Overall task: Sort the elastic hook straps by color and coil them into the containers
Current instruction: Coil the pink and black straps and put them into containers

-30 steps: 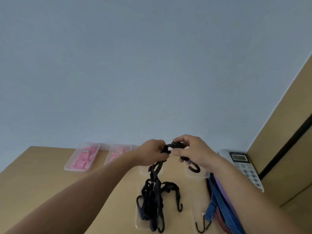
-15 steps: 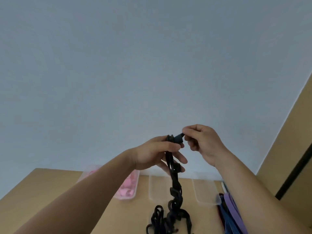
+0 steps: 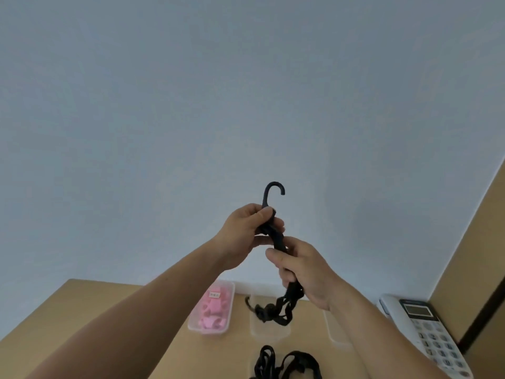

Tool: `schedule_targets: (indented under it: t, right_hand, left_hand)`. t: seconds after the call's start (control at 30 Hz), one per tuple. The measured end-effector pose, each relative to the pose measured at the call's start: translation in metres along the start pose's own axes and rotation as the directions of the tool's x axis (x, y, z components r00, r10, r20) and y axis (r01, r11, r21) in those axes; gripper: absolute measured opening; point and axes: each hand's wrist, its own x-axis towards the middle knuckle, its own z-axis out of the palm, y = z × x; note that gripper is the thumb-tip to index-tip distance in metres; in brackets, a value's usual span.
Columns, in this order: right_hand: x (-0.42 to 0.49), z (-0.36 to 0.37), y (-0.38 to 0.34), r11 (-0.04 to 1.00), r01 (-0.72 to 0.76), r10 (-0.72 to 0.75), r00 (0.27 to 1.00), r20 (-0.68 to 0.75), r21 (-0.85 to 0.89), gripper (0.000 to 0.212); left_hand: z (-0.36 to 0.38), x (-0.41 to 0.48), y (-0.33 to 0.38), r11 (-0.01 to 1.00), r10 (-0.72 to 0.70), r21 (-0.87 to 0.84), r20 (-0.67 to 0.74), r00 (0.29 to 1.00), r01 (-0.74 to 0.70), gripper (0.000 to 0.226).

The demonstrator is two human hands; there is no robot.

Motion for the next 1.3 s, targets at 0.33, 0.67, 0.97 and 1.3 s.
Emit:
schedule_targets:
  t: [0.33,0.67,0.97,1.3]
  right_hand:
    - [0.003,-0.028,-0.016,0.874,-0.087,0.052,0.995,-0.086,-0.479,0.046]
    - [0.007,-0.030,-0.036,0.724,0.203,-0.228,0.972,0.049,-0.659,0.011]
    - [0.001,-0.055,-0.052,0.930,0.119,-0.076,0.988,0.134,-0.348,0.028]
    - [0.012,-0.045,-0.012,0.948,-0.053,0.064,0.998,-0.022,0.315,0.018]
  left_hand:
    - [-0.028,0.002,-0.008,0.833,0.063,0.554,-0.100,0.993,0.003,0.012]
    - [0.005,-0.008,-0.012,0.323,-0.298,0.939,0.219,0.929,-0.117,0.022]
    - [0.014,-0.018,-0.003,0.750,-0.378,0.659,0.491,0.785,-0.052,0.028]
    - [0.008,-0.009,-0.009,0.971,-0.158,0.224,0.338,0.928,0.084,0.035]
